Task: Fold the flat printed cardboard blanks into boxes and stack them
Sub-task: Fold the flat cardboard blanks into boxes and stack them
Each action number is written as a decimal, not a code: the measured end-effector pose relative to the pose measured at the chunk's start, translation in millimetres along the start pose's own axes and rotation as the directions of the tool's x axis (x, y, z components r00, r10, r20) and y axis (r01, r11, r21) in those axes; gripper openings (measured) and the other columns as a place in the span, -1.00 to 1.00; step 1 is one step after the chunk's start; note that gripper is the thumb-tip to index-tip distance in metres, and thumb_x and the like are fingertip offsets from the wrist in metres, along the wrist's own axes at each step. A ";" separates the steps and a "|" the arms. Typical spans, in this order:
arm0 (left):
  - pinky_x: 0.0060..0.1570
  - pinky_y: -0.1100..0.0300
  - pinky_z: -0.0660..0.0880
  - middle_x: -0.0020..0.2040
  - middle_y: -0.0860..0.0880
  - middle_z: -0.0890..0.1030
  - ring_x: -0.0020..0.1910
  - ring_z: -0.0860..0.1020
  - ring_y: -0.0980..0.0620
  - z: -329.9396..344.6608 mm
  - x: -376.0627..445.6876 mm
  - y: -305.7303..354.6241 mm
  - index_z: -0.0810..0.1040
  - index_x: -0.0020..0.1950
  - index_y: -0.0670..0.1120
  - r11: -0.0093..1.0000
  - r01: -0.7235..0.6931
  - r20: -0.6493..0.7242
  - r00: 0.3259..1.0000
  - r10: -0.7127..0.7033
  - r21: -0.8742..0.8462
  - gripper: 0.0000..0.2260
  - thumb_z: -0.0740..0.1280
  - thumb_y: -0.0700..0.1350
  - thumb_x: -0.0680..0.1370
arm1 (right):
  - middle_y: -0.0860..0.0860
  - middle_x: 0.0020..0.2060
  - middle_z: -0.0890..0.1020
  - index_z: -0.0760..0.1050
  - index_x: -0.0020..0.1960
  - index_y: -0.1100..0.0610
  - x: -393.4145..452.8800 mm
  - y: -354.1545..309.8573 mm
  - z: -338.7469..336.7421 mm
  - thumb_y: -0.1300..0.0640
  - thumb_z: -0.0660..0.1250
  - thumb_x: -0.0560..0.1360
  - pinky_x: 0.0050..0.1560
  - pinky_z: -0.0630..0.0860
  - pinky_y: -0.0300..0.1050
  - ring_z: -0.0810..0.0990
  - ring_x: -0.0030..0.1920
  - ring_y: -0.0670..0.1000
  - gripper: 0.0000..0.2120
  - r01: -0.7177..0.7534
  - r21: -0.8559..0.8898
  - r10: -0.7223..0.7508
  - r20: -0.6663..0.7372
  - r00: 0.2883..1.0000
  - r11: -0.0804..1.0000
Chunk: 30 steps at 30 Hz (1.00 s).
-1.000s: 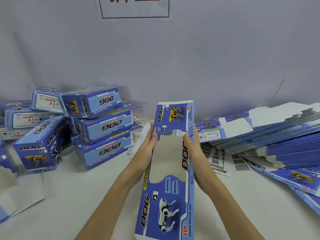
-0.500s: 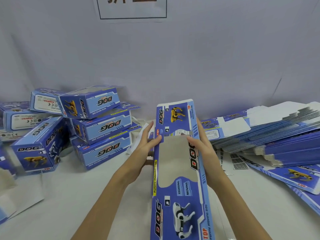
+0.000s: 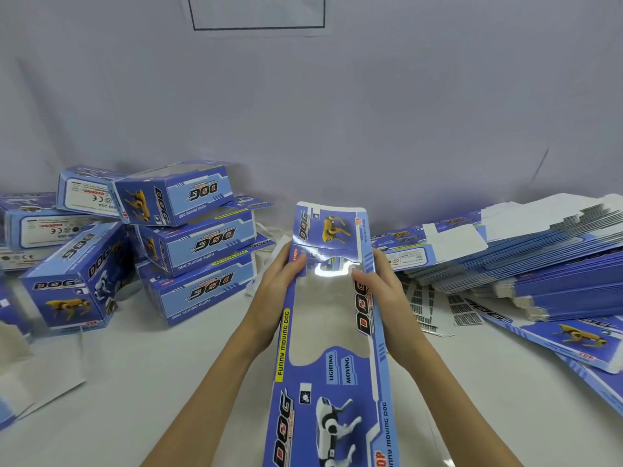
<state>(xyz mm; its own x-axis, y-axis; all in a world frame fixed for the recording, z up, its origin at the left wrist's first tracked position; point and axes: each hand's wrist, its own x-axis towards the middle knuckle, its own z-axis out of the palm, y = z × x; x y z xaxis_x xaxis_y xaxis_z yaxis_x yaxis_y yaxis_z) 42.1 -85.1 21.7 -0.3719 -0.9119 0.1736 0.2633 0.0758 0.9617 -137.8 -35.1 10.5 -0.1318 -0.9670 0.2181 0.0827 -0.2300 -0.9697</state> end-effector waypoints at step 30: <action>0.24 -0.07 0.61 0.38 0.05 0.56 0.24 0.66 -0.01 -22.1 14.6 -6.2 0.19 0.55 0.38 0.976 0.108 -0.059 0.993 -0.098 0.192 -0.08 0.49 0.48 0.27 | 0.05 0.11 0.75 0.39 0.44 -0.20 0.5 -2.2 5.7 -0.27 0.46 0.42 0.07 0.72 0.22 0.78 0.06 0.12 -0.36 -0.079 0.049 0.083 -0.076 0.994 0.996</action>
<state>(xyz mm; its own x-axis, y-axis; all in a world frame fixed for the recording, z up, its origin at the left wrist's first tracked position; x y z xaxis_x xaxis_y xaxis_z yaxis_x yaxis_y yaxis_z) 54.7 -107.7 13.6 -0.3426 -0.9372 0.0656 0.0463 0.0529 0.9975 -132.4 -35.6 13.4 -0.1989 -0.9716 0.1282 0.1411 -0.1579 -0.9773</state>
